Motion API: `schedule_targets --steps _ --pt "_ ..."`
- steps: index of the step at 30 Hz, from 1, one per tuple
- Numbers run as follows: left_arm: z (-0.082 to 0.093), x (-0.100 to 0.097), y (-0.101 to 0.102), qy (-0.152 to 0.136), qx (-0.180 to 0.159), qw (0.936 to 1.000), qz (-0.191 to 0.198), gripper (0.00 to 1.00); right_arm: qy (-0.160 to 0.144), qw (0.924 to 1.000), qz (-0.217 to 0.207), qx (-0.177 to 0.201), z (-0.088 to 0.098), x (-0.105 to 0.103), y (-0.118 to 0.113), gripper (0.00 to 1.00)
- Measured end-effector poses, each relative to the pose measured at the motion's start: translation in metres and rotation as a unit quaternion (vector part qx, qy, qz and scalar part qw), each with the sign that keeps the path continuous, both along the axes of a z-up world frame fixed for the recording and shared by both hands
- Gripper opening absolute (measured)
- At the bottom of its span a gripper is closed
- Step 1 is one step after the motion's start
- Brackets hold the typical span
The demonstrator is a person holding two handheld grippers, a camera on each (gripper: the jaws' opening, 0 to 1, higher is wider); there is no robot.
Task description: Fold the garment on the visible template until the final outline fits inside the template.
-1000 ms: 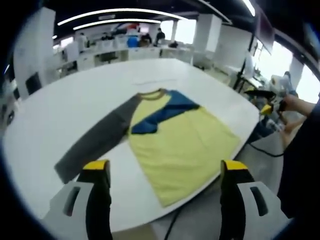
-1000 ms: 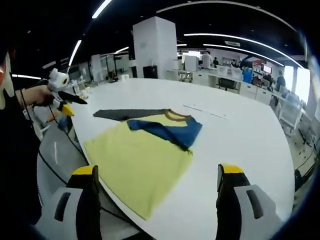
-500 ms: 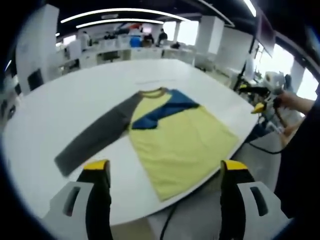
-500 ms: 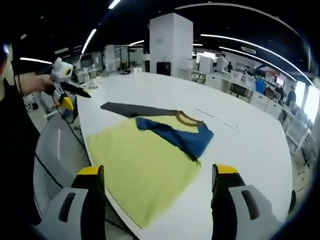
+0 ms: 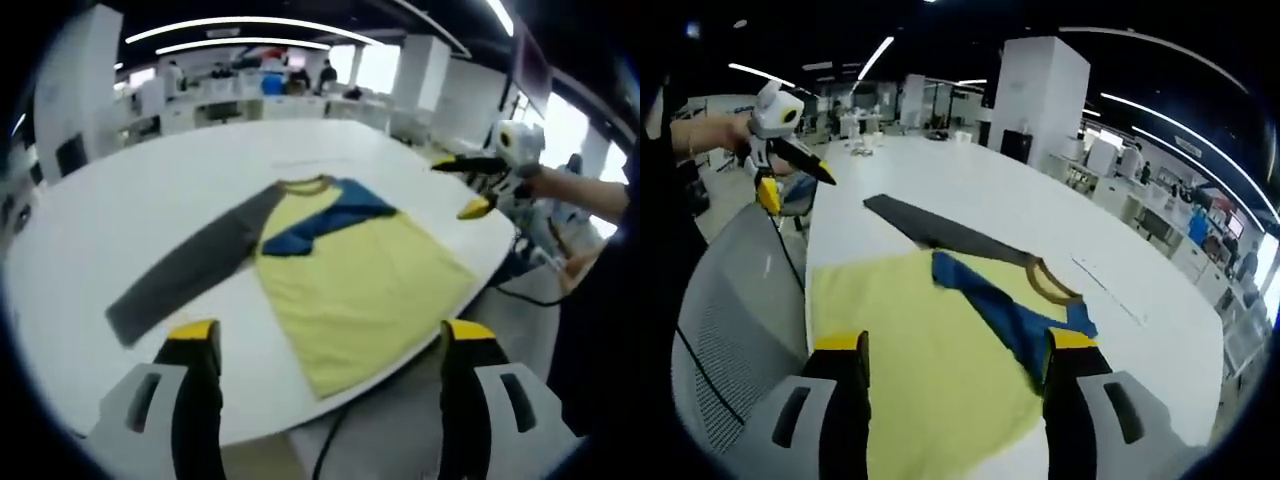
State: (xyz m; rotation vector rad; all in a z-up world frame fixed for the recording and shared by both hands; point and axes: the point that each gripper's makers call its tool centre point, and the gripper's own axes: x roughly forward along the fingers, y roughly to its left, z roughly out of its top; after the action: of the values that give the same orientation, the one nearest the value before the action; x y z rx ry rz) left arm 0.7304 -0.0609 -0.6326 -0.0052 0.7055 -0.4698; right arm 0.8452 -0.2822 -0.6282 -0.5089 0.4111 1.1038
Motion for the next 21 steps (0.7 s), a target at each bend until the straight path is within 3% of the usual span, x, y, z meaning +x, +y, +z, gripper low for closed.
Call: schedule_targets --steps 9,12,21 --pt "-0.005 0.002 0.005 0.005 -0.001 1.0 0.004 0.86 0.005 0.9985 0.049 -0.023 -0.025 0.006 0.042 0.6" --pt "-0.009 0.003 0.008 0.008 -0.002 0.9999 0.007 0.86 0.019 0.9975 0.061 -0.028 -0.037 0.007 0.056 0.56" --pt "-0.023 0.003 0.007 0.024 0.013 0.9996 0.003 0.86 0.027 0.9928 0.103 -0.053 -0.067 0.02 0.095 0.52"
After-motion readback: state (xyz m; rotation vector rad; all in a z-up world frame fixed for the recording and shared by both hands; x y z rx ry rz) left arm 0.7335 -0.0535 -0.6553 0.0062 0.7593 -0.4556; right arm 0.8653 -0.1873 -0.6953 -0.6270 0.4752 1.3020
